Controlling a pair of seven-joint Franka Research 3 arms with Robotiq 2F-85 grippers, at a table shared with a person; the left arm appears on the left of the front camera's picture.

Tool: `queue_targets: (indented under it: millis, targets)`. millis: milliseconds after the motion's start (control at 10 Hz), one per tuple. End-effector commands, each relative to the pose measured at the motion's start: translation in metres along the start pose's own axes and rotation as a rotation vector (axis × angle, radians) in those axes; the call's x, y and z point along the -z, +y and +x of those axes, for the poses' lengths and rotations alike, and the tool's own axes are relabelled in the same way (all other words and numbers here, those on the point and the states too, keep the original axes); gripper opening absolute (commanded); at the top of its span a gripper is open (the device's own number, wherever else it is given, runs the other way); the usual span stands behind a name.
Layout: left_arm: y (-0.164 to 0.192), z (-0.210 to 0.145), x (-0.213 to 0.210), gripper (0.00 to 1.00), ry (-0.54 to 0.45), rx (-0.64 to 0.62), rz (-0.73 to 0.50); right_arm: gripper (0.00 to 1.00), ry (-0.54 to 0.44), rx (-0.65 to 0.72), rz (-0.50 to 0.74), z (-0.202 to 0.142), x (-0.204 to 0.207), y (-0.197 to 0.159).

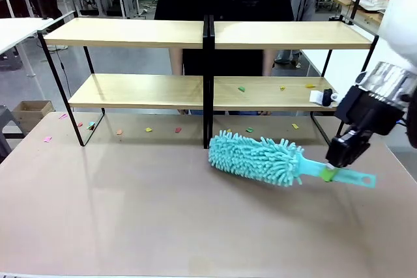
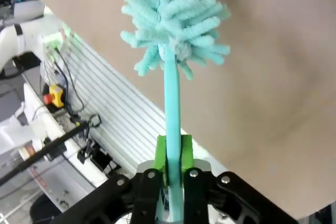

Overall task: Clean the shelves.
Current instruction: Clean another randomly selected level of the Shelf with the Duster.

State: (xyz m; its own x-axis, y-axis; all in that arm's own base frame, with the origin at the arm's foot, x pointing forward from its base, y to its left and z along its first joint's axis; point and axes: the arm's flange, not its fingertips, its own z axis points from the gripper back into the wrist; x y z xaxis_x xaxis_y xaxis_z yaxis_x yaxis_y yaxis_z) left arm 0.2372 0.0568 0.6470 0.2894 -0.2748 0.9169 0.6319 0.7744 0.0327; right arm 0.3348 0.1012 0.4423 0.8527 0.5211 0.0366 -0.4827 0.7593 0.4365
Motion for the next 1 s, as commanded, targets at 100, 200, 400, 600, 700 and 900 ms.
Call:
queue_targets:
  millis: [100, 200, 400, 600, 700, 900]
  targets:
    - [0.0, -0.001, 0.001, 1.0, -0.006, -0.001, -0.008, 0.12, -0.107, 0.114, -0.007, 0.025, 0.025, -0.002]
    - [0.0, -0.001, 0.001, 1.0, -0.006, -0.001, -0.008, 0.12, -0.126, 0.144, -0.033, 0.028, 0.03, -0.004]
    - [0.0, -0.001, 0.001, 1.0, -0.006, -0.001, -0.008, 0.12, -0.212, 0.198, -0.036, 0.03, 0.031, -0.011]
    - [0.0, -0.001, 0.001, 1.0, -0.006, -0.001, -0.008, 0.12, -0.217, 0.214, -0.027, 0.043, 0.042, -0.018]
    - [0.0, -0.001, 0.001, 1.0, -0.006, -0.001, -0.008, 0.12, -0.24, 0.233, -0.011, 0.053, 0.05, -0.023]
    - [0.0, -0.001, 0.001, 1.0, -0.006, -0.001, -0.008, 0.12, -0.267, 0.28, 0.039, 0.075, 0.062, -0.039]
